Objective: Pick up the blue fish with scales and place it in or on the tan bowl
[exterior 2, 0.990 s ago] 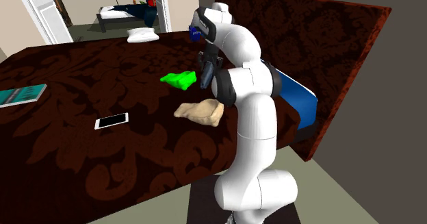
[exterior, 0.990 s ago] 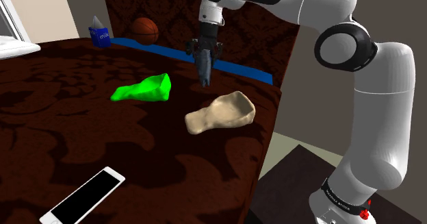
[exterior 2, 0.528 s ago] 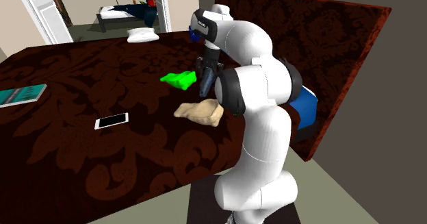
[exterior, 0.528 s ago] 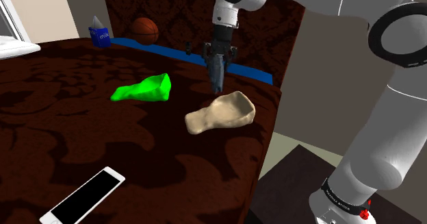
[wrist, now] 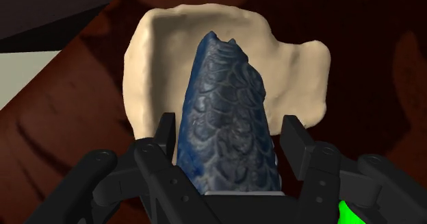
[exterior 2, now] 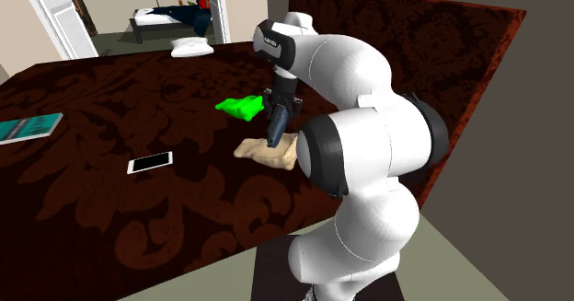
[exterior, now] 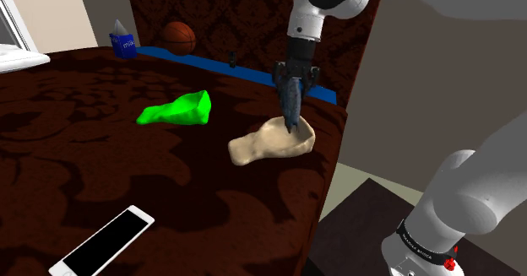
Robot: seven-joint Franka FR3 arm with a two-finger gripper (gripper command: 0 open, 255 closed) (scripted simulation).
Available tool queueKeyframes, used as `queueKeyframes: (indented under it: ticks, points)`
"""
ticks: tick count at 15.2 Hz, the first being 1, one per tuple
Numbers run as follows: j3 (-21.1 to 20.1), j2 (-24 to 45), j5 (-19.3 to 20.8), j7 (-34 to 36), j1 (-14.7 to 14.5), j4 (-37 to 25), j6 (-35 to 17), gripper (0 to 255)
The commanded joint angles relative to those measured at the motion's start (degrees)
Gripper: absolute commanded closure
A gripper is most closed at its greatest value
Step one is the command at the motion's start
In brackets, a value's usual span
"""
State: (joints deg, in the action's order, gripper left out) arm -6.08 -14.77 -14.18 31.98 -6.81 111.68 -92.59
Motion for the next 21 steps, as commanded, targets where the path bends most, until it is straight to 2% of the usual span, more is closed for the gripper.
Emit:
queueKeyframes:
  ticks: [1, 13, 20, 21]
  points:
    - [0.0, -2.3, -0.2, -0.2, 0.0, 3.0, -0.7, 255]
    - [-0.4, -2.3, -0.7, -2.0, -0.2, 12.1, -9.7, 255]
    - [-0.3, -2.3, -0.7, -2.0, -0.3, 12.1, -9.7, 255]
    - [-0.3, -2.2, -0.7, -2.1, -0.2, 12.1, -9.7, 0]
